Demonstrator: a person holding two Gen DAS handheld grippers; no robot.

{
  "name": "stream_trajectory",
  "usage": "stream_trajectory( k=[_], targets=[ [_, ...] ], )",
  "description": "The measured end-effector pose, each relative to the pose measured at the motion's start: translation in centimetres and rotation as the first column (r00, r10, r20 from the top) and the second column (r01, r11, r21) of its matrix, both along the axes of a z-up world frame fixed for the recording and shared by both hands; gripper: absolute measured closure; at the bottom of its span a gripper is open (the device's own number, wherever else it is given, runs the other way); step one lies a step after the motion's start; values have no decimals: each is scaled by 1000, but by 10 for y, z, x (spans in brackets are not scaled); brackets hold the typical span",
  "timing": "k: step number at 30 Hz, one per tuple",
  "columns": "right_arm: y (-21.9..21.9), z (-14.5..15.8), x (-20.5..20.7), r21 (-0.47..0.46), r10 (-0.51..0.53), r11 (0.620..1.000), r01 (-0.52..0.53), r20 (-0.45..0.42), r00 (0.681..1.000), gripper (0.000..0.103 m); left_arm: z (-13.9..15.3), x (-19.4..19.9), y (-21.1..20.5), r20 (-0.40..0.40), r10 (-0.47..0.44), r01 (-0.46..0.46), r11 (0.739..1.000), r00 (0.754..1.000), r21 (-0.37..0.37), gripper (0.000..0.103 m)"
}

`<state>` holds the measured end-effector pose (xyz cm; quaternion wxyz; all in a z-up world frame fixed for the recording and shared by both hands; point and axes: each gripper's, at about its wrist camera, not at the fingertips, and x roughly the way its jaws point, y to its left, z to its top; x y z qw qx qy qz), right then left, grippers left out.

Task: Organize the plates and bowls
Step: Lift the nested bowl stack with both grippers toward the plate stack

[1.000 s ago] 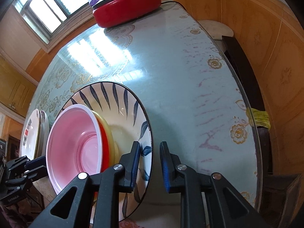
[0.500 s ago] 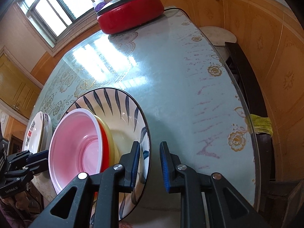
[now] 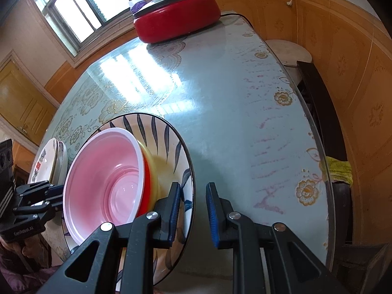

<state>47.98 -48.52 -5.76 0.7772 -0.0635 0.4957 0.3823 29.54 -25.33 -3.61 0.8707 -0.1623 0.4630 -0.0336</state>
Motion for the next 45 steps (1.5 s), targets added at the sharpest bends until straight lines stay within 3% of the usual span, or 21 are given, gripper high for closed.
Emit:
stream_trajectory(
  k=[8, 16, 21, 40, 45],
  targets=[
    [12, -3, -4, -53, 68, 996, -67, 32, 997, 83, -7, 8, -6, -13, -22, 22, 1000, 1000, -1, 76],
    [19, -13, -9, -32, 125, 992, -125, 8, 992, 82, -9, 9, -7, -5, -40, 40, 999, 999, 0, 75],
    [16, -15, -11, -17, 106, 994, -106, 8, 994, 81, -11, 10, -4, 3, -33, 33, 999, 999, -22, 75],
    [12, -14, -38, -47, 50, 998, -48, 44, 998, 82, -14, 5, -16, 12, -37, 36, 997, 999, 62, 76],
    [12, -12, -46, -55, 13, 998, -10, 57, 998, 83, -11, -4, -12, 22, -23, 22, 998, 1000, 51, 77]
  ],
)
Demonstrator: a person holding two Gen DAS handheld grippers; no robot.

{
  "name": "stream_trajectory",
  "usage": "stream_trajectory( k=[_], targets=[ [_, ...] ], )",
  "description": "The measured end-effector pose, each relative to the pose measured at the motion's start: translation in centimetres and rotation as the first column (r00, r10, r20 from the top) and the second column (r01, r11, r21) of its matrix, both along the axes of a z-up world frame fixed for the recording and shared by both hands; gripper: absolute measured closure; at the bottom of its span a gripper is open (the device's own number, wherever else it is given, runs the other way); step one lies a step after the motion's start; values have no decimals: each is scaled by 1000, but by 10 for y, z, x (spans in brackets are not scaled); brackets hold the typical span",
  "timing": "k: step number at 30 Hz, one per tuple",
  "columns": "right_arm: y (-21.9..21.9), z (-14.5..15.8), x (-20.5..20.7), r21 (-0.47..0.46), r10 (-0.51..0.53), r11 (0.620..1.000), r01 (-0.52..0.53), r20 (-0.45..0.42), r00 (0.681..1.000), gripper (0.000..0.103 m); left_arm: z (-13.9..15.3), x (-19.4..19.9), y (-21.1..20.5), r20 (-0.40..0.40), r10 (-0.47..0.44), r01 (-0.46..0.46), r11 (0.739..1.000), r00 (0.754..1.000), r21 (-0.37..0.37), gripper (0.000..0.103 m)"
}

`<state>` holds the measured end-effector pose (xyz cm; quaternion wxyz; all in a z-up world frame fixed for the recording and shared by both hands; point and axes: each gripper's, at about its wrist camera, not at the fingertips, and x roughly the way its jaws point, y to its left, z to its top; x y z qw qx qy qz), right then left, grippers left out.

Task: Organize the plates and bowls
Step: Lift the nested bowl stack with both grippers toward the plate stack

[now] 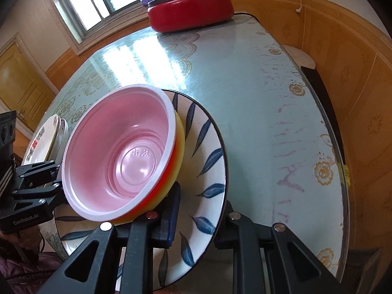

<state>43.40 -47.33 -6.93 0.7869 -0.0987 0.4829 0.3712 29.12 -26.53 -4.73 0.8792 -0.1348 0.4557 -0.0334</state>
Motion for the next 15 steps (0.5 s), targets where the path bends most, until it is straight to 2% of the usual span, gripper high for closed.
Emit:
stream_trajectory(
  k=[15],
  targets=[
    [-8, 0, -12, 17, -89, 996, 89, -4, 996, 85, 6, -11, 0, 24, -4, 4, 1000, 1000, 4, 80]
  ],
)
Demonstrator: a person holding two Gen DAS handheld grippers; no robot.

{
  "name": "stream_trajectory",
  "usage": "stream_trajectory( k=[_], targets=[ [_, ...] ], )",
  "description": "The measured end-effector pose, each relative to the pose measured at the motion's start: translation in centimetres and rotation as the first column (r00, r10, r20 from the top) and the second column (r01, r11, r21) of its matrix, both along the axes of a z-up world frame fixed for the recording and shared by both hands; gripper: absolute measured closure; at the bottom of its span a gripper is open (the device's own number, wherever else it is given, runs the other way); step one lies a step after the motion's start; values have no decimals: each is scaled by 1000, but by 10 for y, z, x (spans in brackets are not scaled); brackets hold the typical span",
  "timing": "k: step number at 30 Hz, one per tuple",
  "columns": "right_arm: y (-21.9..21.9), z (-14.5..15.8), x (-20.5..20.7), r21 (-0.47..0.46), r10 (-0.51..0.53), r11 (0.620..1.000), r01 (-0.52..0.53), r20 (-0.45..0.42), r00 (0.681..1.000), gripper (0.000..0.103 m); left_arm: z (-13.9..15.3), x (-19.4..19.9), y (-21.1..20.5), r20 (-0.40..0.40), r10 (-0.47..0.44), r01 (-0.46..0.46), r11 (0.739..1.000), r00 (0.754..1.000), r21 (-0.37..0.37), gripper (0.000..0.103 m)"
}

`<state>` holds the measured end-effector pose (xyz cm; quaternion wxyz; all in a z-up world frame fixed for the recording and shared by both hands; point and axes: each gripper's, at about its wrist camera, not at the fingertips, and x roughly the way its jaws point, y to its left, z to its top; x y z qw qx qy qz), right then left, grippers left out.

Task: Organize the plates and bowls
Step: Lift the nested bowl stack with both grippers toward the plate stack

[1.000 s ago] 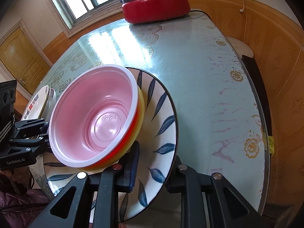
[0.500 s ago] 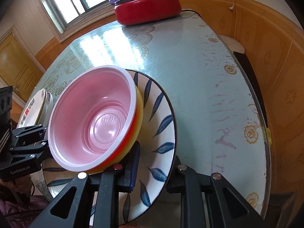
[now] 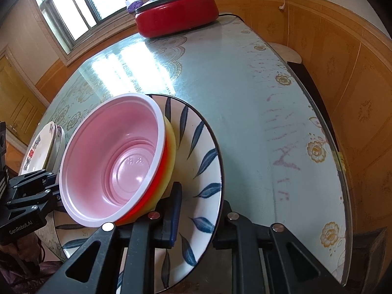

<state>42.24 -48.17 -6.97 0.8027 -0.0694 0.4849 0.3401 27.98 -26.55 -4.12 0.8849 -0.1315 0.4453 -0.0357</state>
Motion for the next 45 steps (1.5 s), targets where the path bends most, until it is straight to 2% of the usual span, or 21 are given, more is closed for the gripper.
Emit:
stream_trajectory(
  k=[8, 13, 22, 32, 45],
  targets=[
    [1, 4, -2, 5, -12, 1000, 12, 10, 1000, 85, 8, -3, 3, 25, 5, -5, 1000, 1000, 14, 81],
    [1, 1, 3, 36, -24, 999, 25, -20, 1000, 86, 10, -4, 9, 33, 21, -21, 1000, 999, -3, 81],
    [10, 21, 2, 77, -10, 997, 9, 12, 1000, 87, 29, -9, 20, 90, 49, -49, 999, 995, 3, 81],
    [38, 45, -7, 80, 43, 996, -46, 45, 998, 87, 48, -25, 42, 118, 100, -102, 995, 988, 11, 81],
    [102, 70, -53, 82, 138, 986, -145, 85, 987, 87, 70, -79, 97, 160, 182, -188, 982, 970, 25, 81]
  ],
)
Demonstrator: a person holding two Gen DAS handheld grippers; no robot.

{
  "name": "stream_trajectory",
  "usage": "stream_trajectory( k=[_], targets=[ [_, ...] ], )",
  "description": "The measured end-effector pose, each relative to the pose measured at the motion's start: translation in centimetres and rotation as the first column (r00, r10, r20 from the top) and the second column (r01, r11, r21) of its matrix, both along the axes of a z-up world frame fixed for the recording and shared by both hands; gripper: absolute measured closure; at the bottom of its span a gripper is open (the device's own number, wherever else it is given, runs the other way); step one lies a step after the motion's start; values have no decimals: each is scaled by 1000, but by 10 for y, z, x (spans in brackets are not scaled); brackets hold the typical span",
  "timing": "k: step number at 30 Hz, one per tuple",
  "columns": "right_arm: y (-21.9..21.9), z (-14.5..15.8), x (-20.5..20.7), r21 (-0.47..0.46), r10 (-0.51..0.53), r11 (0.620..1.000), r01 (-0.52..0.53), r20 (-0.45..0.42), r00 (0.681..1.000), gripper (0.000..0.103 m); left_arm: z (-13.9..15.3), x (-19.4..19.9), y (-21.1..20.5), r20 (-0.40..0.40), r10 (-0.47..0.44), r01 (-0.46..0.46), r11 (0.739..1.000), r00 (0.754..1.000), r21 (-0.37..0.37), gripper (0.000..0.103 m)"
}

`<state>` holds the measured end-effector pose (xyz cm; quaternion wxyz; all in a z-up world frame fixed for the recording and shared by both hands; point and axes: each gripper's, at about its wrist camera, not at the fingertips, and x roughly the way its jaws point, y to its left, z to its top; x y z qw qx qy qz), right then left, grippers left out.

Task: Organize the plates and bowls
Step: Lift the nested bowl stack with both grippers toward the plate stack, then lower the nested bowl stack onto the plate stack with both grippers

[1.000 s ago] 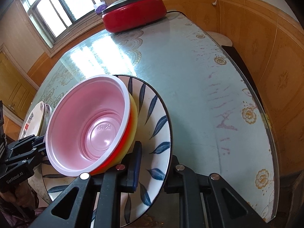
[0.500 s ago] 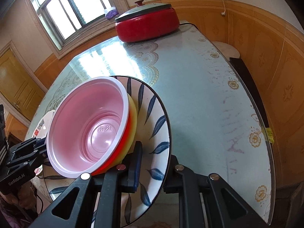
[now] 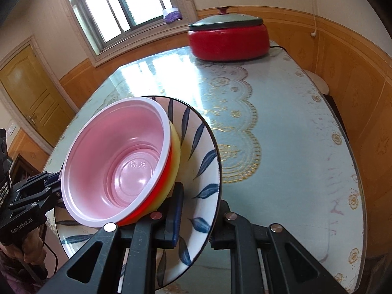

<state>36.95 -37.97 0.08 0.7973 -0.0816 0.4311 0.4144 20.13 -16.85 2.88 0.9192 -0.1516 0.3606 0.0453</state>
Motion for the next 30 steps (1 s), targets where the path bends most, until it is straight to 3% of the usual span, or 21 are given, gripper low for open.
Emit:
stream_trajectory(
  k=[15, 23, 30],
  targets=[
    [91, -1, -68, -20, 100, 995, -100, -7, 995, 87, -2, -78, 82, 3, 93, -93, 996, 996, 0, 81],
    [120, -19, -82, -53, 192, 980, -193, -35, 981, 87, -14, -89, 107, -13, 166, -166, 986, 986, -6, 81],
    [127, -32, -83, -80, 195, 977, -198, -45, 980, 87, -27, -86, 117, -39, 148, -149, 989, 988, -16, 81]
  ],
)
